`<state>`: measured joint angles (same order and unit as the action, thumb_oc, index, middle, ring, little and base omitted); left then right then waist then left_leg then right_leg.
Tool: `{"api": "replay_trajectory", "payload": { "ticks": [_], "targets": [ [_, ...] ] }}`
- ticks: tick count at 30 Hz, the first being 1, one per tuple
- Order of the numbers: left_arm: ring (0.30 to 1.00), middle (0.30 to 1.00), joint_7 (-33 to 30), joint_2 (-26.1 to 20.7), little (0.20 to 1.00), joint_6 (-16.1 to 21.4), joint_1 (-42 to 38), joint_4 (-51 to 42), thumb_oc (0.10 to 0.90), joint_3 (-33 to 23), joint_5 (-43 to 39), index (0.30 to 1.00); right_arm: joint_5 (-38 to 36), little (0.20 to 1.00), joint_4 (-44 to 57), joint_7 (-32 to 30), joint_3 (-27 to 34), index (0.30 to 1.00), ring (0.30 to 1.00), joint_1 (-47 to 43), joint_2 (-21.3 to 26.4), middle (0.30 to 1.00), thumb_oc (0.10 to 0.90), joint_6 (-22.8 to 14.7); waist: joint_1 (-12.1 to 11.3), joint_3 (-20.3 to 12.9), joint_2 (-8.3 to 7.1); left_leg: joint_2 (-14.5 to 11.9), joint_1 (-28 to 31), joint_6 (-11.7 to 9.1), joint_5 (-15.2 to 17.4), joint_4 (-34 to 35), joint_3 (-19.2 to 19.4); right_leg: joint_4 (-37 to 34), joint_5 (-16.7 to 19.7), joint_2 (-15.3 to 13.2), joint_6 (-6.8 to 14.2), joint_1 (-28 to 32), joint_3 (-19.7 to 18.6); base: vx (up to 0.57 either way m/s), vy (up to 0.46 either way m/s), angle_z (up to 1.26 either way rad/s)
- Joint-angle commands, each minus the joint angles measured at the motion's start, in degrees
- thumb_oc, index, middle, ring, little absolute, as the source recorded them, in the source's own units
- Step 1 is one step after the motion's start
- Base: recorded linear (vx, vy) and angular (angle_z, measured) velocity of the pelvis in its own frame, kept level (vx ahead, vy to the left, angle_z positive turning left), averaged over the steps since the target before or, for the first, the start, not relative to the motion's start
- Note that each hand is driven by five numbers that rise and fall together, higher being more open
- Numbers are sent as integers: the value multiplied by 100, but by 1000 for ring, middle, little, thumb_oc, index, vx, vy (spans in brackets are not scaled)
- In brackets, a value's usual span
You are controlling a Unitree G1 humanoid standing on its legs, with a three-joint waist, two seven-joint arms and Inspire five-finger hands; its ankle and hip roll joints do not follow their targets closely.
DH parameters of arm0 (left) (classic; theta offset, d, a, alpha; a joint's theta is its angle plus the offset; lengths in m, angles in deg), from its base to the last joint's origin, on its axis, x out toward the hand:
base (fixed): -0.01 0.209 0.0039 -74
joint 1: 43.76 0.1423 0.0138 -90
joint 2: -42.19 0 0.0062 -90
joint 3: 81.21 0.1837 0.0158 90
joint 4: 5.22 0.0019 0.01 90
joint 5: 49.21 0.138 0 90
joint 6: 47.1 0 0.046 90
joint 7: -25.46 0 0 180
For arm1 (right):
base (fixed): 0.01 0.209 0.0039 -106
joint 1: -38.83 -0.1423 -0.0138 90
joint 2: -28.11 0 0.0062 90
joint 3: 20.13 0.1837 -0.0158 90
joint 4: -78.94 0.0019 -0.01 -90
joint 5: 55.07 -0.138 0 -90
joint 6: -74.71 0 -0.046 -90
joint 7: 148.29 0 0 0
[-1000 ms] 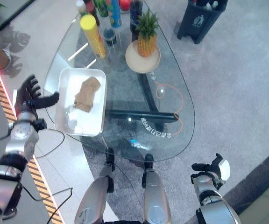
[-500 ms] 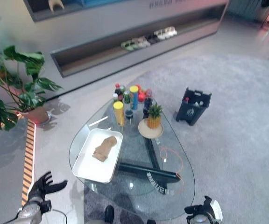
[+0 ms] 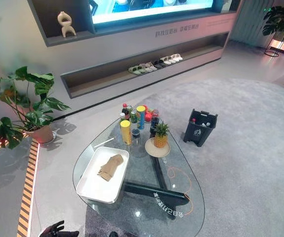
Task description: Wipe the table with a cloth and put it in the basket.
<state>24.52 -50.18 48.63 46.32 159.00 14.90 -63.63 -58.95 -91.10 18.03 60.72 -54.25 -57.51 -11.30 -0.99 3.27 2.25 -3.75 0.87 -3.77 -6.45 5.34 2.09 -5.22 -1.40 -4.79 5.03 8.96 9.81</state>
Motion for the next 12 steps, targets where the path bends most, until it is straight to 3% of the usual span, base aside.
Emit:
{"api": "replay_trajectory", "payload": {
  "ticks": [1, 12],
  "targets": [
    [900, 900, 115, -151, 900, -140, -567, 353, 800, -11, 208, 900, 206, 900, -287, -6, -117, 900, 900, -379, 65, 900, 800, 50, -40, 175, -151, 136, 483, -59, 696, -34, 109, 128, 215, -227, 280, -201, 34, 41, 18, 1],
    [900, 900, 279, -72, 900, -431, -576, 462, 800, 125, 208, 900, 332, 900, -356, 133, -204, 900, 900, -406, 12, 900, 800, 92, -9, 139, -154, 111, 573, -48, 747, -34, 129, 168, 176, -241, 282, -174, -10, 21, 7, 1]
  ]
}}
